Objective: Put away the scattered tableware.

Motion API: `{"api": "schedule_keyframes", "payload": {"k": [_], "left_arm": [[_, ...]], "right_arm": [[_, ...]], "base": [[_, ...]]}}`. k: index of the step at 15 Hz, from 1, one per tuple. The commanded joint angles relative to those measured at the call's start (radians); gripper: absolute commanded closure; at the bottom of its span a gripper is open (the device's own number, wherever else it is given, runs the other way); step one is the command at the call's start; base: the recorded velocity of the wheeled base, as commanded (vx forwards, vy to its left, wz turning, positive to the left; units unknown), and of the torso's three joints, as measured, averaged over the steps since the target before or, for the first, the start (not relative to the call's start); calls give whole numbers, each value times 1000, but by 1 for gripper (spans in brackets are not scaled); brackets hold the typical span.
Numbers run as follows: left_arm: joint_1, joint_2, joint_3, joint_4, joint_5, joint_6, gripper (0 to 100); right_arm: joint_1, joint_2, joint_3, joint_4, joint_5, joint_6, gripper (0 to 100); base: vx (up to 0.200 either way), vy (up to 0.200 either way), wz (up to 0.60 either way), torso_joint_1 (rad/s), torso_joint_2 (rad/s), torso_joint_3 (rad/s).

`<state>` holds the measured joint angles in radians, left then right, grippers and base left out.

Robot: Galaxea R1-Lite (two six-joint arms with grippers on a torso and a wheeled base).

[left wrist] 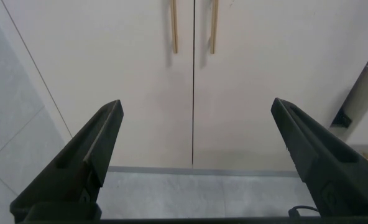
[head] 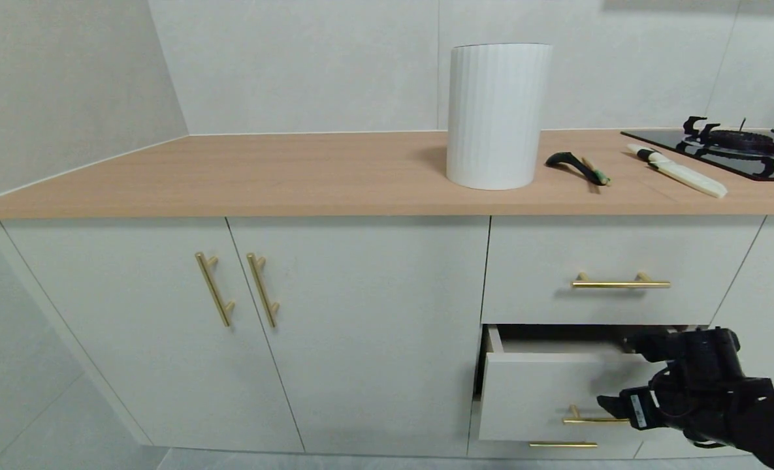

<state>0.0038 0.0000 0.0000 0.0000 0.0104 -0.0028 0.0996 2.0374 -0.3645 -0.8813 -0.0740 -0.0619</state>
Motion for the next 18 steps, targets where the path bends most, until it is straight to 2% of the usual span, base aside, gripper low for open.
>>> {"api": "schedule_keyframes", "payload": {"k": [1,2,3,4,5,8,10,12,13,18], "left_arm": [[1,0,0,0,0,0,0],[1,0,0,0,0,0,0],[1,0,0,0,0,0,0],[1,0,0,0,0,0,0],[1,0,0,0,0,-2,0],[1,0,0,0,0,0,0],[1,0,0,0,0,0,0],[1,0,0,0,0,0,0],[1,0,0,0,0,0,0],[1,0,0,0,0,0,0]], "right_arm": [[26,-398,-105,324,11,-4,0],[29,-474,-191,481,17,-4,0],[48,-551,-333,716,59,-3,0],[52,-574,-380,809,83,-1,0],[61,-563,-386,818,99,-3,0],[65,-454,-390,774,92,7,0],[80,-384,-375,673,79,28,0],[104,-301,-372,613,17,79,0],[104,-301,-372,613,17,79,0],[132,-89,-372,418,-43,163,0]], "base": [[0,0,0,0,0,0],[0,0,0,0,0,0],[0,0,0,0,0,0],[0,0,0,0,0,0],[0,0,0,0,0,0],[0,0,0,0,0,0],[0,0,0,0,0,0],[0,0,0,0,0,0],[0,0,0,0,0,0],[0,0,0,0,0,0]]}}
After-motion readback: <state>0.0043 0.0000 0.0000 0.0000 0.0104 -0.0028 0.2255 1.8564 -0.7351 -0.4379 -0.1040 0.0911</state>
